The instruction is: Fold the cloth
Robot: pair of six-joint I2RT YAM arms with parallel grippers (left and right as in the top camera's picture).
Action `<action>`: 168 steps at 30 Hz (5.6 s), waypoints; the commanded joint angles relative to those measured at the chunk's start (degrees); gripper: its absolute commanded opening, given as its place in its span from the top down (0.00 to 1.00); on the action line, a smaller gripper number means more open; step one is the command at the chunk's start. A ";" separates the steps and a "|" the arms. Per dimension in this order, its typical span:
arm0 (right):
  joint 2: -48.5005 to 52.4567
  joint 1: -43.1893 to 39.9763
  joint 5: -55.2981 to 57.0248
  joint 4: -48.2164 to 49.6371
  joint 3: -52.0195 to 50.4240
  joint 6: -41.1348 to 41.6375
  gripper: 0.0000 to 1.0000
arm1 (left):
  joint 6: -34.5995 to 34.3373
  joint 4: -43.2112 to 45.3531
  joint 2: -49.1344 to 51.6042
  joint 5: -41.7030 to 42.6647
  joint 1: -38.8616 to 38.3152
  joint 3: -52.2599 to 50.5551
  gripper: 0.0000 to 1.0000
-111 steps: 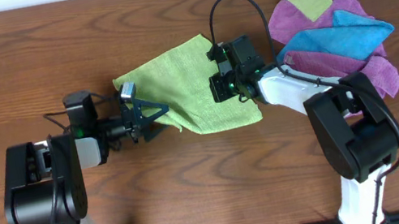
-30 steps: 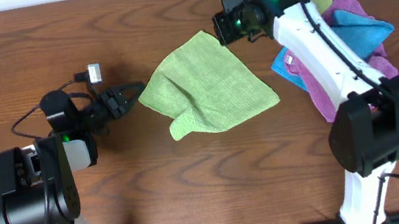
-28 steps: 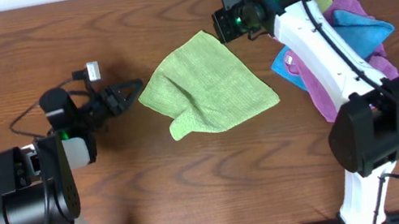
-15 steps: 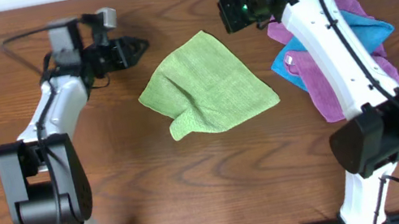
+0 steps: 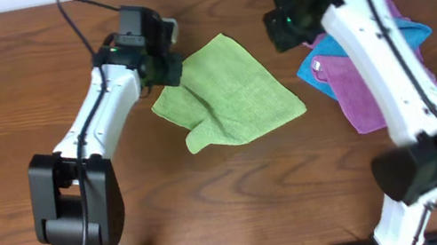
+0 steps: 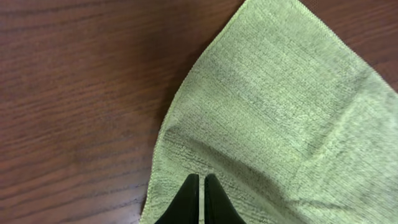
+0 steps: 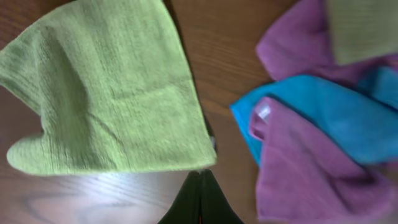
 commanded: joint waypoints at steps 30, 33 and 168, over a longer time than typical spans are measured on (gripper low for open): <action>-44.13 -0.22 -0.26 23.23 -57.37 9.57 0.99 | -1.14 8.68 2.45 -11.39 -0.59 -13.88 0.94; -44.11 -0.22 -0.70 23.10 -57.37 10.27 0.99 | -1.14 9.01 3.85 -10.62 -0.55 -13.94 0.94; -45.13 -12.61 -12.09 45.13 -58.27 2.43 0.99 | -17.66 15.74 -15.19 -4.87 -7.56 -37.42 0.94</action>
